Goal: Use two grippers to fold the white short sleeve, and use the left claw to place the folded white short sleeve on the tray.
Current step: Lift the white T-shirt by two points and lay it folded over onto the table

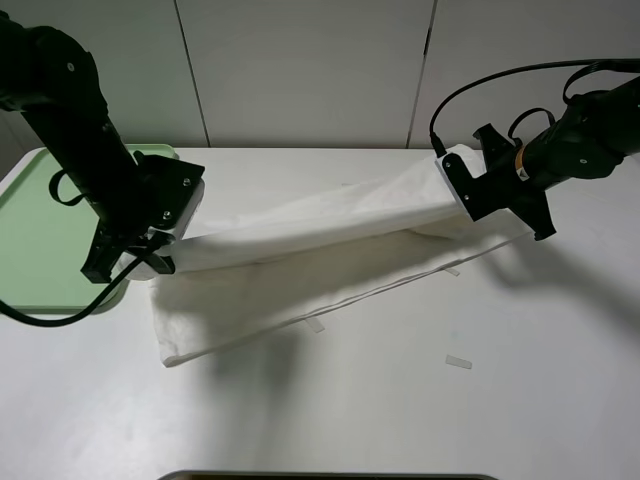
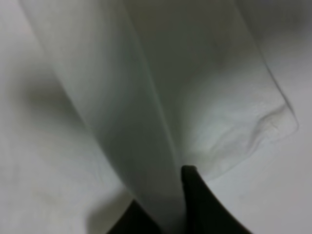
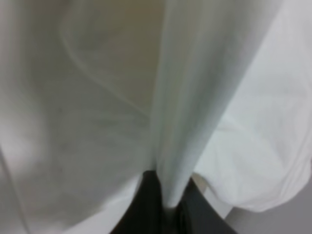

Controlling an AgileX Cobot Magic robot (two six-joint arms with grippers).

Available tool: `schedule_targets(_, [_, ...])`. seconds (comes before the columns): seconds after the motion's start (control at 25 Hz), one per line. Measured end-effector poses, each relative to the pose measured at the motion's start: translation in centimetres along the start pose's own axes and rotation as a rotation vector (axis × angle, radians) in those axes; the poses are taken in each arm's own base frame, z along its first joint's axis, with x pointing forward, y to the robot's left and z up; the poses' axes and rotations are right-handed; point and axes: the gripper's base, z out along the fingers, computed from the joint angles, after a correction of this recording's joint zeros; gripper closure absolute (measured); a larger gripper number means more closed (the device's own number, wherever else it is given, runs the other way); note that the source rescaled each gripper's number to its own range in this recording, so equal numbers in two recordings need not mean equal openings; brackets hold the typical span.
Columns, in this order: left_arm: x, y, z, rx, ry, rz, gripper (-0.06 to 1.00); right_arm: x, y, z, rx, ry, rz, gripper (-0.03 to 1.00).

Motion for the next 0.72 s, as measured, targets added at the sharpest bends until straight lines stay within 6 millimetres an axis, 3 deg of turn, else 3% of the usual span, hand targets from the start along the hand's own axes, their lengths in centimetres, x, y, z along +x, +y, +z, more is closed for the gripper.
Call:
schedule_targets(0.36, [0.2,-1.1,1.2,0.027,0.006,-0.005,0.91,-0.3,1.1,0.1,-0.044,-0.005,0.007,0.97])
schedule_targets(0.52, [0.3,-1.5,1.4,0.061,0.007,-0.007,0.72,-0.3,1.5,0.1,-0.088,0.004,0.102,0.96])
schedule_targets(0.64, [0.3,-1.6,1.4,0.069,0.007,-0.007,0.62,-0.3,1.8,0.1,-0.115,0.010,0.141,0.86])
schedule_targets(0.72, [0.3,-1.7,1.4,0.079,0.005,-0.010,0.54,-0.3,1.9,0.1,-0.122,0.011,0.159,0.69])
